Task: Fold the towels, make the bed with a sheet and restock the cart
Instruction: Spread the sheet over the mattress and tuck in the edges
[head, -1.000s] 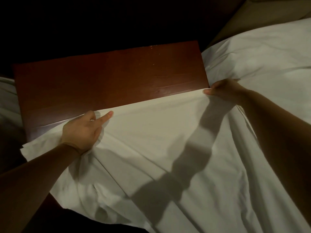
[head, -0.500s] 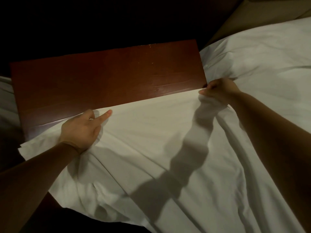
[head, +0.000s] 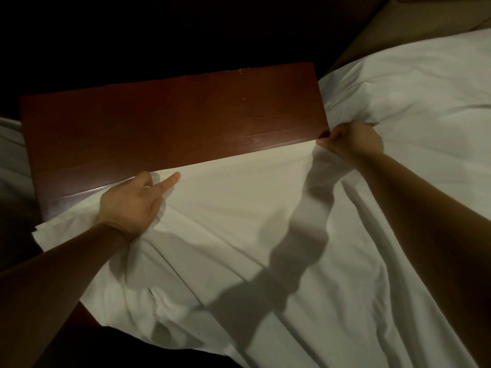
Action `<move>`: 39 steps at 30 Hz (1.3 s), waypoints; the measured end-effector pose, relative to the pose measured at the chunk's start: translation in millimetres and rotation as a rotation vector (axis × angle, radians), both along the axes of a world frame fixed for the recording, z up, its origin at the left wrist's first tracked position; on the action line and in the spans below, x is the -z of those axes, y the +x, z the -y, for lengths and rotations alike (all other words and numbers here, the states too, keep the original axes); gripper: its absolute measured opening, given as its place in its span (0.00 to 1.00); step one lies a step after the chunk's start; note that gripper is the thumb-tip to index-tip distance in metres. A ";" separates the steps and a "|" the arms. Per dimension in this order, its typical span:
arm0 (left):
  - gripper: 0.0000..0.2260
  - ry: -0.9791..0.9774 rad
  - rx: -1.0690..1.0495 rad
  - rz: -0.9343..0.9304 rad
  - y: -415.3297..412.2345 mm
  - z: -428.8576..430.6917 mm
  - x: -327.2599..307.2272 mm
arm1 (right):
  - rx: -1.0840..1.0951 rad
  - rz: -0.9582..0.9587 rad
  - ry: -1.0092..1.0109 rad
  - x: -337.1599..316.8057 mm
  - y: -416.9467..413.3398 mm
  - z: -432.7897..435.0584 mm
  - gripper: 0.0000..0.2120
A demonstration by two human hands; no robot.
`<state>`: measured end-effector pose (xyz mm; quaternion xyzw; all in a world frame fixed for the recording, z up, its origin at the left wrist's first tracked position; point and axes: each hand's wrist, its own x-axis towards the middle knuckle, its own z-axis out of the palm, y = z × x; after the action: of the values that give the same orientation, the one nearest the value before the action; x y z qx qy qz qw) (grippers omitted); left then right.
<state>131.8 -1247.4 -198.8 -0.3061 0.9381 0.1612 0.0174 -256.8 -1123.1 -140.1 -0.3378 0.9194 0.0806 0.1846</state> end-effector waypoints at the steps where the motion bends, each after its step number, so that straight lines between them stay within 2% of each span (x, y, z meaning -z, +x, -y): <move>1: 0.23 -0.002 -0.002 0.014 0.3 0.2 0.3 | -0.041 -0.106 -0.024 -2.1 5.8 0.6 0.15; 3: 0.23 0.002 -0.010 0.031 0.8 0.5 0.9 | -0.153 -0.196 -0.076 -4.7 22.8 1.5 0.11; 5: 0.23 0.008 -0.015 0.025 0.7 0.8 1.0 | -0.202 -0.122 -0.064 0.7 45.1 -1.7 0.09; 10: 0.23 0.006 -0.008 0.014 0.7 0.9 2.1 | -0.102 -0.061 -0.166 14.7 86.8 -28.5 0.16; 13: 0.21 0.014 -0.002 0.045 0.8 2.0 0.3 | -0.132 0.001 -0.053 18.7 99.0 -39.2 0.26; 15: 0.20 0.004 -0.019 0.040 -0.7 1.1 -1.0 | -0.144 0.007 -0.015 14.1 98.3 -37.4 0.28; 18: 0.21 0.089 -0.162 -0.166 -24.8 -9.3 -16.2 | -0.232 -0.003 0.064 5.0 90.5 -37.4 0.30; 21: 0.20 0.089 -0.086 -0.352 -101.5 -36.2 -40.7 | -0.250 0.025 0.073 0.7 86.7 -37.7 0.30; 22: 0.19 0.078 -0.035 -0.339 -135.6 -47.4 -51.3 | -0.241 0.042 0.063 -0.6 85.2 -37.1 0.29; 23: 0.19 0.071 0.021 -0.245 -169.6 -58.6 -61.5 | -0.235 0.064 0.044 -0.7 82.5 -37.3 0.28; 26: 0.22 0.063 0.233 0.139 -237.1 -91.2 -48.8 | -0.278 0.127 -0.004 7.0 69.9 -39.8 0.24; 28: 0.22 0.029 0.251 0.130 -244.9 -93.8 -35.3 | -0.323 0.164 -0.003 14.2 65.4 -46.5 0.27; 31: 0.18 -0.005 0.205 -0.045 -243.3 -96.3 -14.5 | -0.370 0.266 0.001 9.6 56.3 -52.6 0.25; 32: 0.17 0.042 0.193 -0.036 -243.1 -96.8 -12.4 | -0.317 0.337 -0.071 4.3 52.2 -54.8 0.23; 34: 0.19 0.115 0.159 0.100 -245.7 -96.8 -14.0 | -0.145 0.413 -0.250 2.4 41.0 -65.0 0.21; 36: 0.22 0.061 0.156 0.177 -245.4 -97.8 -14.3 | 0.016 0.325 -0.355 5.9 38.9 -87.3 0.19; 39: 0.22 0.033 0.114 0.198 -245.8 -99.3 -16.9 | 0.269 0.134 -0.577 13.1 44.8 -129.1 0.17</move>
<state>-114.0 -1148.1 -181.8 -0.2665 0.9449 0.1443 0.1242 -212.0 -994.0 -153.2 -0.2562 0.9266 -0.2307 0.1504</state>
